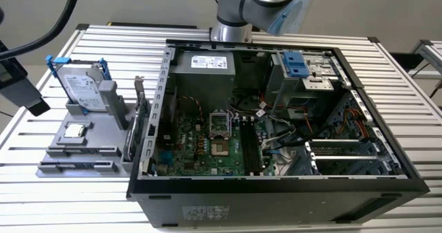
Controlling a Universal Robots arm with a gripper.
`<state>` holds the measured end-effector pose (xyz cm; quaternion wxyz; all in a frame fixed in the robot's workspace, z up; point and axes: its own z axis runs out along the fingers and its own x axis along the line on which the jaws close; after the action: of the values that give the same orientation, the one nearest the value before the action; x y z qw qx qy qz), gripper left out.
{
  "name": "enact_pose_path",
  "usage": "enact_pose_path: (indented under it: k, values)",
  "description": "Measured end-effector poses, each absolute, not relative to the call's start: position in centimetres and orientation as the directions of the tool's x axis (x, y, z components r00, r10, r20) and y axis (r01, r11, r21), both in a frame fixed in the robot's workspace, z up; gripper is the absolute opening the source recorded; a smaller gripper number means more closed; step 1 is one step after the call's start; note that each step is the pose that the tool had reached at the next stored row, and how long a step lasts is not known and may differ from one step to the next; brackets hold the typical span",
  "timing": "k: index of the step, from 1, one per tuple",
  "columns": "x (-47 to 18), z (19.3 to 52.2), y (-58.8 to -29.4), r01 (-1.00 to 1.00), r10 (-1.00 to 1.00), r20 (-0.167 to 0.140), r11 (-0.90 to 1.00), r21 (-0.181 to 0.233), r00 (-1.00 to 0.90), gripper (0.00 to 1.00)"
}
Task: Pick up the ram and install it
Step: 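Pick up the ram and move it above insertion slot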
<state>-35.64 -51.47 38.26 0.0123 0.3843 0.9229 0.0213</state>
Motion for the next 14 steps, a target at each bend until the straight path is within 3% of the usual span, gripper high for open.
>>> enact_pose_path:
  k: [14]
  values:
    - [-35.64, 38.15, -51.47, 0.746, 0.747, -0.006, 0.664, 0.049, -0.665, 1.00]
